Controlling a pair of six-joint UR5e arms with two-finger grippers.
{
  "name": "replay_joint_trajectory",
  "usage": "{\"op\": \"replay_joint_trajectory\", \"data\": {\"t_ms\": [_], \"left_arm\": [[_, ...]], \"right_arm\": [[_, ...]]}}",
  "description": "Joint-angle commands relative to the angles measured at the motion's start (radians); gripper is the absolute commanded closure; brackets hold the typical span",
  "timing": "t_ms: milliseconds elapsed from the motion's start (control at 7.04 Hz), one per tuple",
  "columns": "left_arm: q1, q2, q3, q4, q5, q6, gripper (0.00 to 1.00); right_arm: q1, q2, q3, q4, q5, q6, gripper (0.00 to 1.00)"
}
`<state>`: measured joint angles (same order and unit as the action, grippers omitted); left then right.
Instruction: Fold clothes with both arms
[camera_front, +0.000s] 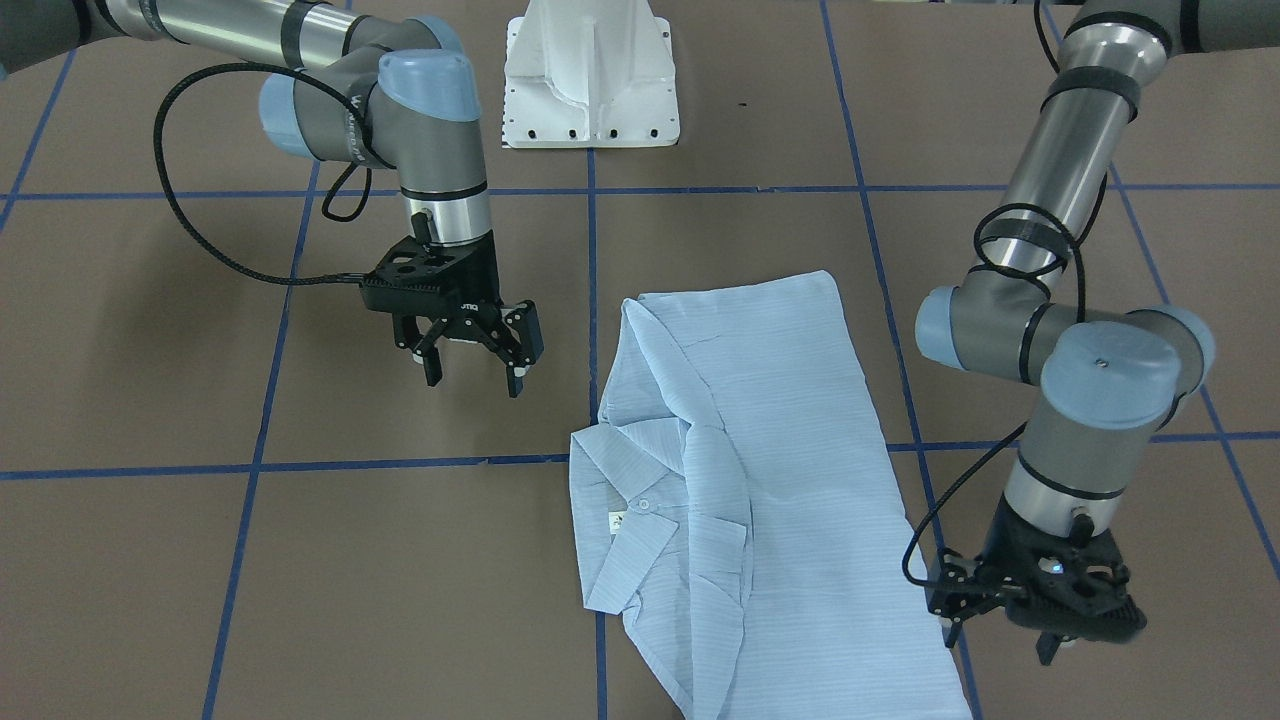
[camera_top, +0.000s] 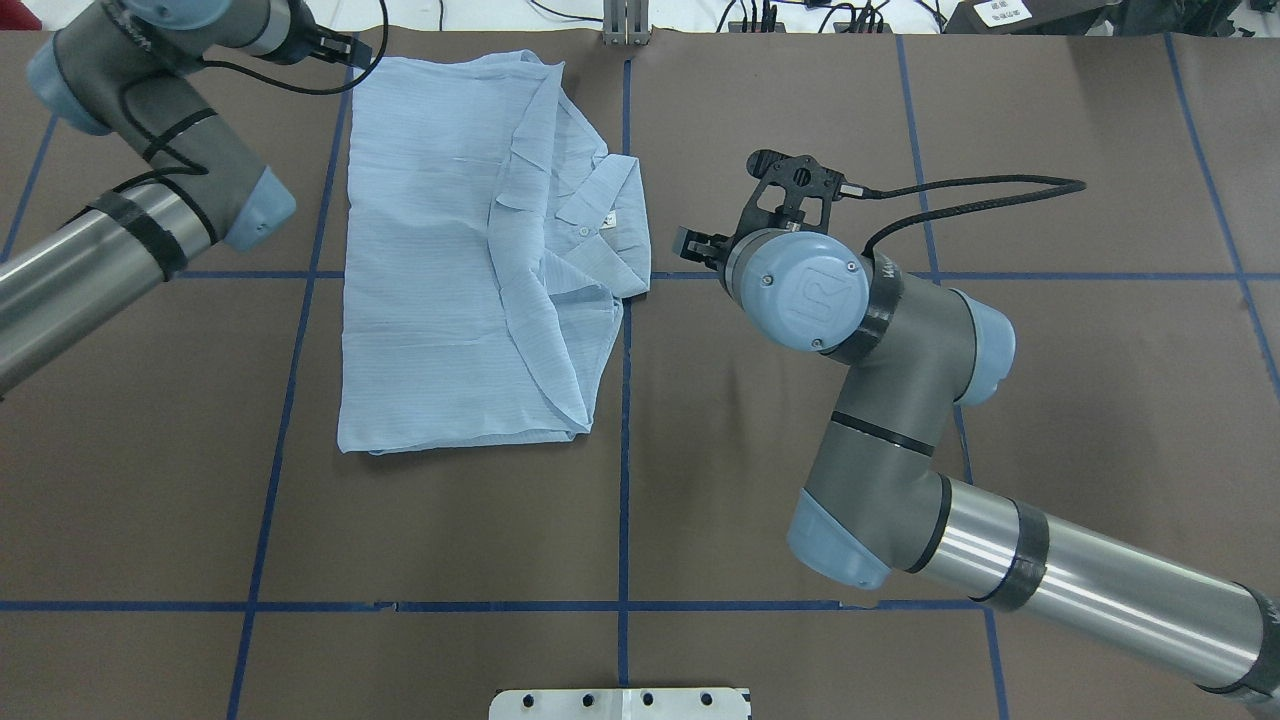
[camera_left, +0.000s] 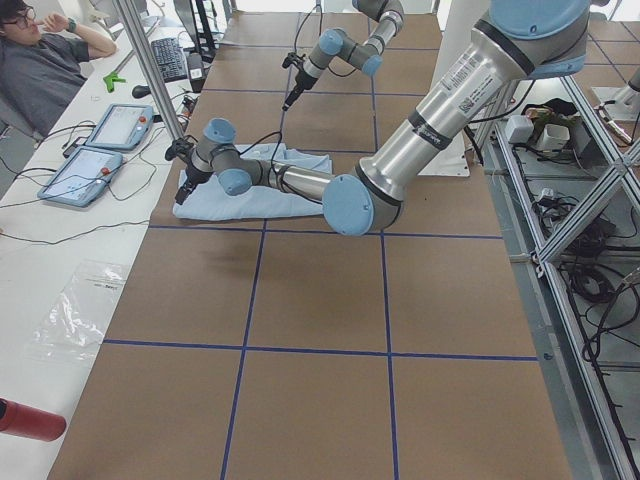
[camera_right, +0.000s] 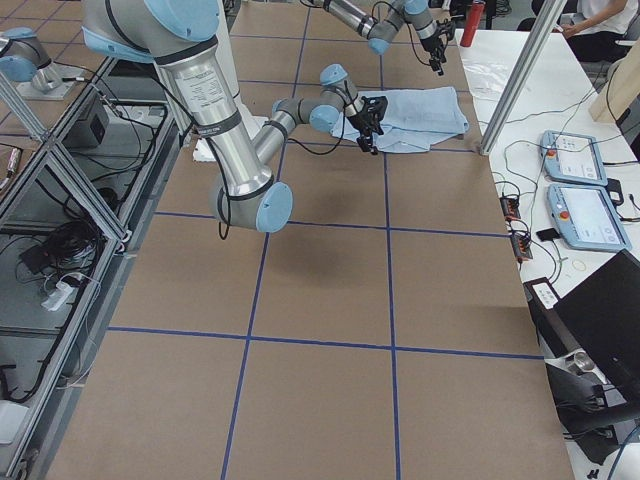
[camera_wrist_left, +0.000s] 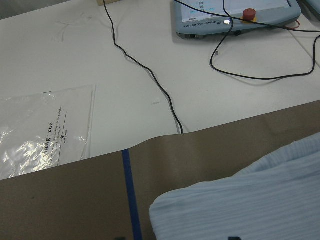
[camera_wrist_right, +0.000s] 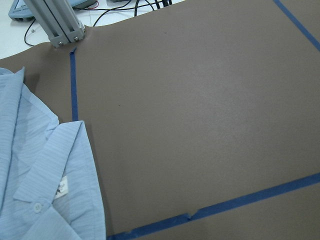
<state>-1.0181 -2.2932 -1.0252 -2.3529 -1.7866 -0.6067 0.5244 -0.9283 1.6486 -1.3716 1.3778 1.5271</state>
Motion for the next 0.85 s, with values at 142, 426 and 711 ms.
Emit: {"op": "replay_joint_trajectory", "data": {"t_ms": [142, 426, 711], "left_arm": [[-0.014, 0.109, -0.127, -0.003, -0.03, 0.03, 0.0], [-0.016, 0.123, -0.136, -0.005, -0.051, 0.031, 0.0], [-0.016, 0.153, -0.165, -0.005, -0.056, 0.031, 0.0]], "right_arm": [[-0.052, 0.263, -0.257, -0.068, -0.006, 0.094, 0.0], [-0.085, 0.411, -0.349, -0.179, -0.023, -0.038, 0.0], [-0.118, 0.524, -0.49, -0.224, -0.055, -0.172, 0.0]]}}
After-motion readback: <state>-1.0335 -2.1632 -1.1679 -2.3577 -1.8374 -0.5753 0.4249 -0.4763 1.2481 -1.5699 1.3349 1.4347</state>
